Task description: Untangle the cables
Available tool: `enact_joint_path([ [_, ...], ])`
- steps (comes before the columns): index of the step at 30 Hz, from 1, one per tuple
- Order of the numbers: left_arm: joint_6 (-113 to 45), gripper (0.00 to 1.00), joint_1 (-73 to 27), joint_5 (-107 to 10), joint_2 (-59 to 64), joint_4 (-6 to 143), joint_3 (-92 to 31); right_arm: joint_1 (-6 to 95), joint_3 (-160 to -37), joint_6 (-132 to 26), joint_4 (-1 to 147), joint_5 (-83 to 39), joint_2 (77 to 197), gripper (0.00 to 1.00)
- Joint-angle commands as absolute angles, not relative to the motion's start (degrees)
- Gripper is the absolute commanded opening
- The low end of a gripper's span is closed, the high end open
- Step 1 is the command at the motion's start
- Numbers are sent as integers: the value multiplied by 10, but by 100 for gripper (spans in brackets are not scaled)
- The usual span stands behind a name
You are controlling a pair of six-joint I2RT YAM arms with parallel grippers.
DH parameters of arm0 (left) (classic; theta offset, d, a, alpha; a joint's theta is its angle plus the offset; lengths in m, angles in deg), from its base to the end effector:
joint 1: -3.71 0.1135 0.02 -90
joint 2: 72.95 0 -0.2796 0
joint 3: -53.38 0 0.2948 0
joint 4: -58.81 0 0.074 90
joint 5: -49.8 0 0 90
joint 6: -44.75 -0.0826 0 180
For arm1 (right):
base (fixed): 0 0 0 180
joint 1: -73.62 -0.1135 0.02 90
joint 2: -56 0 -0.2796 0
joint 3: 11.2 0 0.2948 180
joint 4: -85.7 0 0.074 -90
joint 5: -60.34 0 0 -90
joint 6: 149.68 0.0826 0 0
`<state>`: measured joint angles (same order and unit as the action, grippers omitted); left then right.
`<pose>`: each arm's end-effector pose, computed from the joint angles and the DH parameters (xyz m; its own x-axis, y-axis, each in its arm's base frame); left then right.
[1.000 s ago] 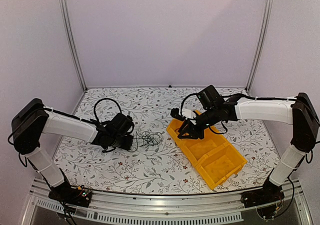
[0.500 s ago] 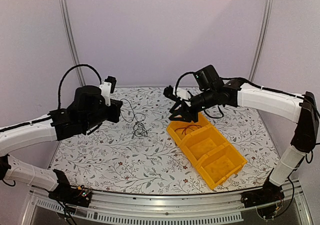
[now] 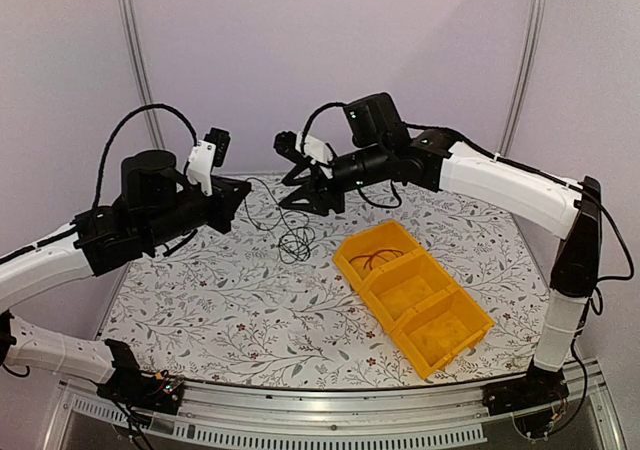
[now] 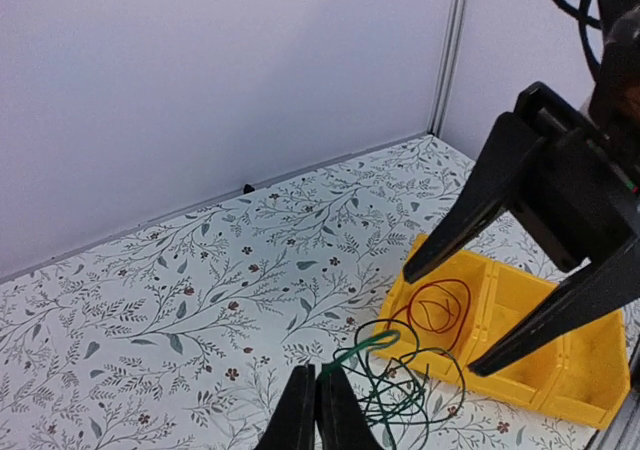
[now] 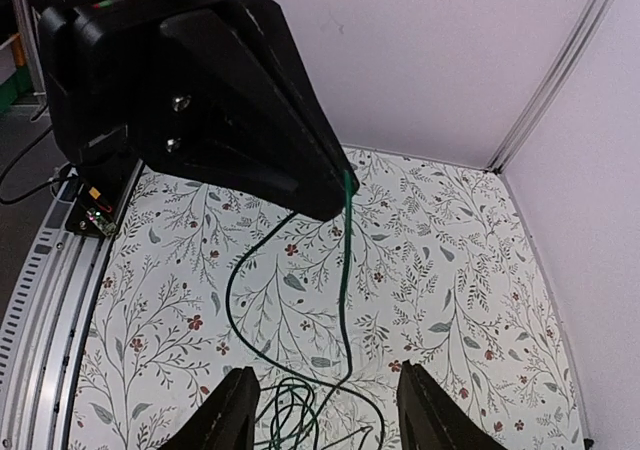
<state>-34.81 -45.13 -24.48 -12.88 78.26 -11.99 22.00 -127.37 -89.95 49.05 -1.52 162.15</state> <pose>0.2294 -0.2284 0.3455 -0.2582 0.0304 -0.9656 0.5135 0.8509 -0.1106 0.2919 0.4313 0.3675 0.2400 -0.4128 -0.8786 -0.9634 0.0103 -0.2680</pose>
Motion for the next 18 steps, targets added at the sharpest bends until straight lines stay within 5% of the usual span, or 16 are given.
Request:
enact_joint_path([
  [1,-360,3,-466,-268,-120,788,-135,207,-1303,-871,486,12,1678,52],
  [5,-360,3,-472,-267,-112,787,-135,204,-1303,-840,503,23,1702,45],
  [9,-358,3,-472,-259,-109,779,-128,204,-1300,-816,516,35,1703,4],
  [10,-358,3,-472,-251,-109,777,-123,204,-1296,-808,522,38,1699,0],
  [12,-352,10,-472,-220,-107,766,-102,204,-1283,-796,536,52,1681,0],
  [15,-321,35,-472,-181,-101,693,-46,203,-1270,-776,558,82,1657,0],
  [18,-283,42,-467,-158,-66,590,10,203,-1264,-761,576,116,1639,0],
])
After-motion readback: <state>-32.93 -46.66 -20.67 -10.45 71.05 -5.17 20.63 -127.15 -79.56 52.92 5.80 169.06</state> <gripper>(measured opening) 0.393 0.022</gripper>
